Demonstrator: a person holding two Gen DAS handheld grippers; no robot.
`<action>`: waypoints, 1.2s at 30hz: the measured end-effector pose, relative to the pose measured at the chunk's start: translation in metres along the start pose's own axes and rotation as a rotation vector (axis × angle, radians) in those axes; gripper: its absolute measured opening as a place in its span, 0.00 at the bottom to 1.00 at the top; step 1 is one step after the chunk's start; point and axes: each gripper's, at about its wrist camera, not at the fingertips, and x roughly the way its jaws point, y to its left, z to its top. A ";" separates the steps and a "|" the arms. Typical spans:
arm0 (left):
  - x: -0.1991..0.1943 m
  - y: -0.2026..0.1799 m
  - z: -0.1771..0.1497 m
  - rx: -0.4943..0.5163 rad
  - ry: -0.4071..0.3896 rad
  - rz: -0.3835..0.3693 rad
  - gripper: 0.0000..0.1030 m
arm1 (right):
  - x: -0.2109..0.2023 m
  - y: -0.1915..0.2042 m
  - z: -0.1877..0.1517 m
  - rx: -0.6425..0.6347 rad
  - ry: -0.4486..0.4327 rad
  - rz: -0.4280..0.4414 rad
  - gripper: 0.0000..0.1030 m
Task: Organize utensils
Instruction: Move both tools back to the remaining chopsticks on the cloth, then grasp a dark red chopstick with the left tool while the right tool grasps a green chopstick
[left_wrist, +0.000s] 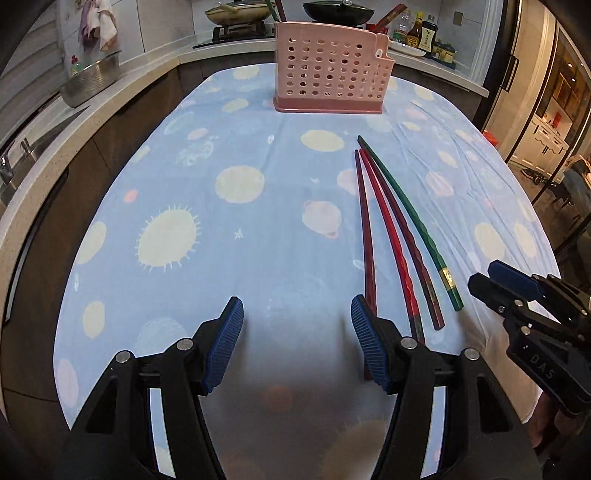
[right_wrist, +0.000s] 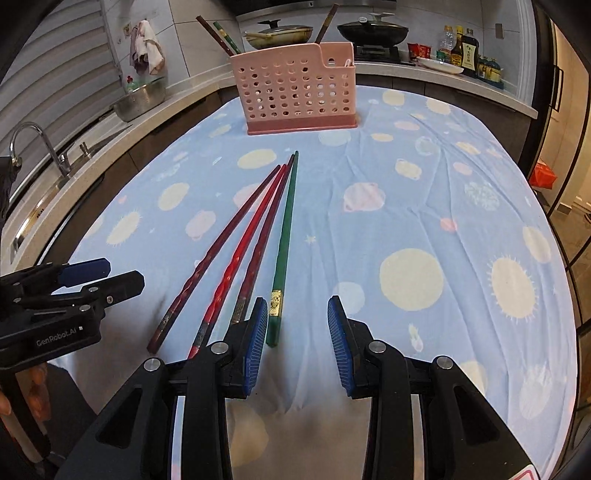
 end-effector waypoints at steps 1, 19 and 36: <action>0.000 -0.001 -0.002 -0.003 0.005 -0.002 0.56 | 0.001 0.002 -0.001 -0.003 0.001 0.002 0.33; -0.004 -0.015 -0.011 0.010 0.012 -0.034 0.59 | 0.023 0.005 -0.004 -0.027 0.018 -0.008 0.07; 0.015 -0.028 -0.020 0.041 0.060 -0.060 0.54 | 0.013 -0.006 -0.013 0.009 0.035 0.008 0.07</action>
